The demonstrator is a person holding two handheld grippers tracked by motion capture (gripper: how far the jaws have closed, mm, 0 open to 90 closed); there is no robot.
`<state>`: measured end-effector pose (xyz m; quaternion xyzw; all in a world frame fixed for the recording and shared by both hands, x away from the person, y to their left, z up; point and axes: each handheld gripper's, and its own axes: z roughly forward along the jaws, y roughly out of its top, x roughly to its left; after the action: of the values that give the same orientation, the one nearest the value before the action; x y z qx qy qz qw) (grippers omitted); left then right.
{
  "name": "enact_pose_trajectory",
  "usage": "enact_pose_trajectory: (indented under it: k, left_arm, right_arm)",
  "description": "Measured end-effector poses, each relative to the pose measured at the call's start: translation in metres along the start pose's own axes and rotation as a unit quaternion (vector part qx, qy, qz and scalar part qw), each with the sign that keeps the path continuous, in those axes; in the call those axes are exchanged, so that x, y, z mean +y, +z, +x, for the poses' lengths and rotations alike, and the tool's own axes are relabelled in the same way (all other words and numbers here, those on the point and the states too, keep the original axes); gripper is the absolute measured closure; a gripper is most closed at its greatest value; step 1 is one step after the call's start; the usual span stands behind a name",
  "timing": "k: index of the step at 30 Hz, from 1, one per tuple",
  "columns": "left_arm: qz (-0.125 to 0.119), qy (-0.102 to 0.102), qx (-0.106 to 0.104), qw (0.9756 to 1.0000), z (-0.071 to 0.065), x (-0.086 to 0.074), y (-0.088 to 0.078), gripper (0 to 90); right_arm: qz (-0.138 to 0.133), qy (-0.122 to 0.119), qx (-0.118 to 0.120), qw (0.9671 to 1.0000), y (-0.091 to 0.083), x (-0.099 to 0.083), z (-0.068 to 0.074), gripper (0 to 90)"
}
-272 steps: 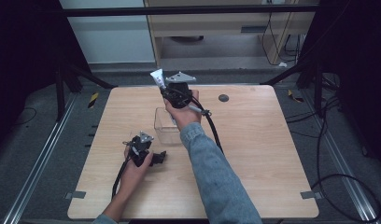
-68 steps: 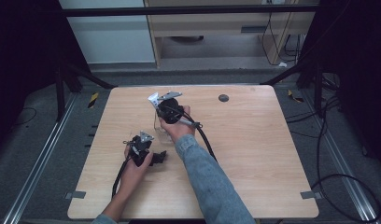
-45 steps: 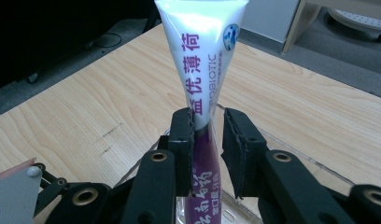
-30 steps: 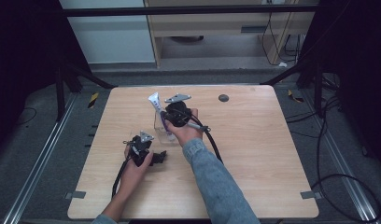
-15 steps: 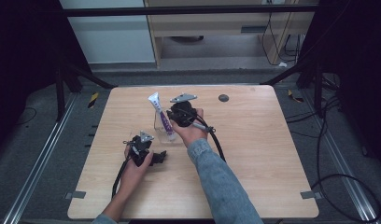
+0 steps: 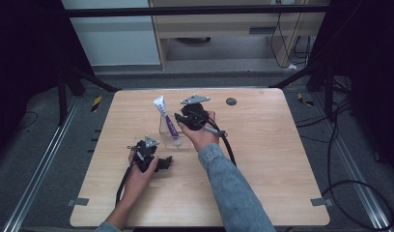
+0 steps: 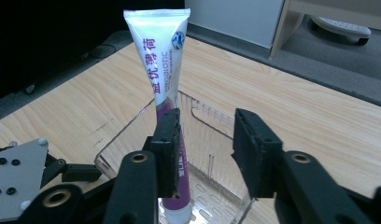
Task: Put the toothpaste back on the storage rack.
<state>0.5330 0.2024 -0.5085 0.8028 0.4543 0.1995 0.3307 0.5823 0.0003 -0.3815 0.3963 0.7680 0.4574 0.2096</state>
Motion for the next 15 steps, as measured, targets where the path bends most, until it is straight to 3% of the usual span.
enact_pose_trajectory:
  k: [15]
  left_arm:
    - [0.0, 0.0, 0.0, 1.0, 0.0, 0.0, 0.0, 0.0]
  right_arm:
    - [0.002, 0.004, 0.002, 1.0, -0.0103, 0.0006, -0.0074, 38.6]
